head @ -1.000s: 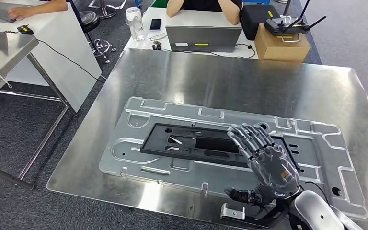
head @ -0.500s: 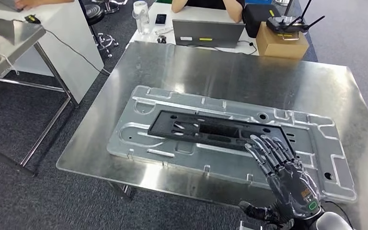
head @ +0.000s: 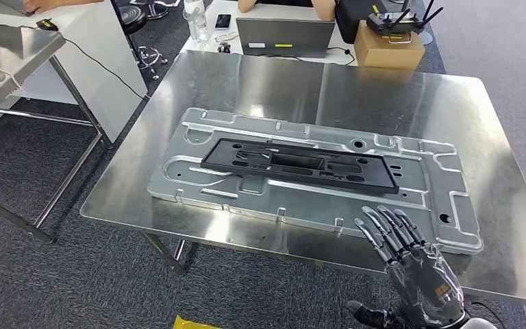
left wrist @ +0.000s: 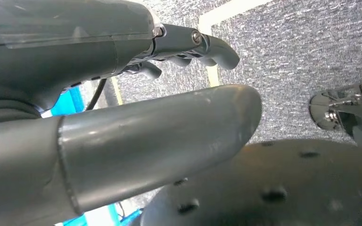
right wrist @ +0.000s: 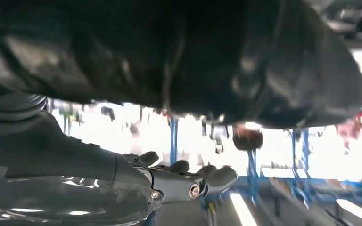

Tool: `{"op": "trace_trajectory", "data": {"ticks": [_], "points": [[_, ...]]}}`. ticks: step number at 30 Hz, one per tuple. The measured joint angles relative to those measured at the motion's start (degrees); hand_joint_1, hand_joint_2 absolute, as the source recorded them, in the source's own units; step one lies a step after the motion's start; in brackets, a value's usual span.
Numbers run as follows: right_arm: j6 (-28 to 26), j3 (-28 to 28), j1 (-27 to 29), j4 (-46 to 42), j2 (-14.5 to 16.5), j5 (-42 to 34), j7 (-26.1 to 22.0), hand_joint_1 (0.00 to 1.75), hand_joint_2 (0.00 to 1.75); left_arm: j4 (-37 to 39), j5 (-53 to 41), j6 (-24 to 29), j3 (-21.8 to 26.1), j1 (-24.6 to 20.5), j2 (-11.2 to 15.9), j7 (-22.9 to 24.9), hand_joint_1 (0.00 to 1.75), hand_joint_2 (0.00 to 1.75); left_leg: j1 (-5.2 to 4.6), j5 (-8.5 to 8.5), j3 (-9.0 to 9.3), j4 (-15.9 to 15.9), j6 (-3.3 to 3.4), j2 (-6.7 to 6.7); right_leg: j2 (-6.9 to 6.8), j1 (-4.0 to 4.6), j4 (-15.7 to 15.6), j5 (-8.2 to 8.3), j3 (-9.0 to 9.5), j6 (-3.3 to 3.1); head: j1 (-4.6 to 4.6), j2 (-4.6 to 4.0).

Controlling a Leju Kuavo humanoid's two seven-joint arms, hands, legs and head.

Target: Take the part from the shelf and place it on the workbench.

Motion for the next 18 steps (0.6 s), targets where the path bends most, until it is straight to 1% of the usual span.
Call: {"op": "trace_trajectory", "data": {"ticks": [1, 2, 3, 4, 5, 6, 7, 8, 9, 10, 11, 12, 13, 14, 15, 16, 17, 18], "points": [[0.4, 0.2, 0.1, 0.1, 0.4, -3.1, -0.3, 0.0, 0.0, 0.0, 0.0, -0.1, -0.2, -0.1, 0.0, 0.0, 0.0, 0.0, 0.11, -2.96, -0.81, 2.7, -0.29, -0.03, -0.08, 0.01, 0.0, 0.63, -0.78, -0.36, -0.01, 0.0], [0.6, 0.5, 0.3, 0.2, 0.8, -6.6, -0.6, 0.0, 0.0, 0.0, -0.1, -0.2, -0.4, -0.1, 0.1, -0.1, 0.0, 0.0, 0.15, -5.84, -1.64, 6.1, -0.52, -0.03, -0.09, 0.05, 0.1, 1.27, -1.64, -0.58, -0.02, 0.0], [0.5, 1.1, 0.8, 0.4, 1.3, -10.2, -0.4, 0.0, 0.0, 0.0, -0.1, -0.4, -0.6, -0.1, 0.1, -0.1, 0.0, 0.0, 0.18, -7.71, -2.19, 9.6, -0.68, -0.03, -0.1, 0.1, 0.2, 1.92, -2.57, -0.61, -0.02, 0.0], [0.1, 1.8, 1.3, 0.6, 1.8, -13.8, 0.2, 0.0, 0.0, 0.0, -0.1, -0.5, -0.9, -0.2, 0.2, -0.1, 0.0, 0.0, 0.19, -8.2, -2.18, 12.0, -0.76, -0.03, -0.13, 0.16, 0.3, 2.56, -3.54, -0.59, -0.03, 0.0], [-0.7, 2.7, 1.8, 1.0, 2.3, -17.7, 1.2, 0.0, 0.0, 0.0, -0.1, -0.5, -1.0, -0.2, 0.3, -0.1, 0.0, 0.0, 0.19, -7.34, -1.39, 12.9, -0.74, -0.03, -0.16, 0.21, 0.5, 3.16, -4.51, -0.53, -0.03, 0.0], [-1.8, 3.7, 2.4, 1.4, 2.7, -21.9, 2.5, 0.0, 0.0, 0.0, 0.0, -0.5, -1.1, -0.2, 0.4, 0.0, 0.0, 0.0, 0.18, -5.62, 0.3, 11.9, -0.59, -0.04, -0.18, 0.26, 0.7, 3.73, -5.42, -0.44, -0.03, 0.0], [-3.0, 4.8, 2.9, 1.8, 3.1, -25.9, 3.6, 0.0, 0.0, 0.0, 0.1, -0.5, -1.1, -0.2, 0.5, 0.0, 0.0, 0.0, 0.13, -4.03, 3.02, 9.0, -0.28, -0.09, -0.19, 0.31, 0.8, 4.29, -6.18, -0.35, -0.03, 0.0], [-4.3, 5.9, 3.4, 2.2, 3.5, -29.4, 4.7, 0.0, 0.0, -0.1, 0.2, -0.5, -1.1, -0.3, 0.6, 0.0, 0.0, 0.0, -0.02, -3.43, 6.56, 4.6, 0.17, -0.18, -0.18, 0.41, 1.0, 4.8, -6.74, -0.2, -0.03, 0.0], [-5.5, 6.9, 3.9, 2.6, 3.8, -32.1, 5.5, 0.0, 0.0, -0.1, 0.3, -0.5, -1.1, -0.4, 0.7, 0.0, 0.0, 0.0, -0.18, -3.72, 10.03, -0.2, 0.6, -0.25, -0.2, 0.47, 1.1, 5.31, -7.11, 0.04, -0.02, 0.0], [-6.5, 7.7, 4.3, 2.9, 4.1, -34.2, 6.1, 0.0, 0.0, -0.1, 0.4, -0.5, -1.1, -0.4, 0.8, 0.1, 0.0, 0.0, -0.39, -4.4, 12.57, -3.9, 0.99, -0.33, -0.26, 0.47, 1.0, 5.86, -7.28, 0.32, -0.02, 0.0], [-7.6, 8.4, 4.7, 3.3, 4.4, -36.1, 6.8, 0.0, 0.0, -0.2, 0.5, -0.4, -1.1, -0.4, 0.9, 0.1, 0.0, 0.0, -0.6, -5.0, 13.96, -6.3, 1.29, -0.37, -0.32, 0.43, 0.9, 6.43, -7.35, 0.67, -0.02, 0.0], [-8.9, 9.0, 5.0, 3.8, 4.7, -38.4, 7.6, 0.0, 0.0, -0.2, 0.6, -0.4, -1.1, -0.4, 0.9, 0.0, 0.0, 0.0, -0.7, -4.92, 14.11, -7.2, 1.54, -0.36, -0.37, 0.37, 0.6, 7.09, -7.36, 1.05, -0.01, 0.0], [-10.3, 9.6, 5.4, 4.5, 5.0, -41.0, 8.4, 0.0, 0.0, -0.2, 0.8, -0.3, -1.1, -0.5, 0.9, 0.0, 0.0, 0.0, -0.64, -4.26, 13.68, -7.4, 1.9, -0.21, -0.33, 0.27, 0.4, 7.29, -7.43, 1.38, 0.01, 0.0], [-11.7, 10.2, 5.8, 5.3, 5.2, -43.4, 8.9, 0.0, 0.0, -0.2, 0.9, -0.3, -1.1, -0.5, 0.8, 0.0, 0.0, 0.0, -0.52, -3.5, 13.18, -7.6, 2.39, -0.07, -0.23, 0.23, 0.7, 6.46, -7.68, 1.67, 0.02, 0.0], [-12.8, 10.8, 6.2, 6.1, 5.5, -45.2, 9.3, 0.0, 0.0, -0.2, 1.0, -0.2, -1.1, -0.5, 0.8, 0.0, 0.0, 0.0, -0.37, -2.67, 12.5, -7.8, 2.86, 0.12, -0.1, 0.21, 2.0, 4.44, -8.11, 1.9, 0.05, 0.0], [-13.6, 11.4, 6.4, 6.9, 5.7, -46.2, 9.4, 0.0, 0.0, -0.3, 1.1, -0.1, -1.1, -0.5, 0.8, 0.0, 0.0, 0.0, -0.26, -1.9, 11.68, -7.9, 3.24, 0.35, 0.01, 0.11, 4.3, 1.45, -8.76, 2.09, 0.07, 0.0], [-14.0, 11.9, 6.6, 7.6, 5.9, -46.7, 9.4, 0.0, 0.0, -0.3, 1.1, -0.1, -1.1, -0.4, 0.8, 0.0, 0.0, 0.0, -0.32, -1.27, 10.72, -7.7, 3.51, 0.5, 0.05, 0.07, 7.5, -1.7, -9.52, 2.29, 0.08, 0.0], [-14.3, 12.3, 6.7, 8.2, 6.1, -46.9, 9.4, 0.0, 0.0, -0.3, 1.1, 0.0, -1.1, -0.3, 0.8, 0.0, 0.0, 0.0, -0.39, -0.65, 9.69, -7.5, 3.58, 0.7, 0.06, 0.01, 11.2, -3.97, -10.17, 2.5, 0.08, 0.0]]}}
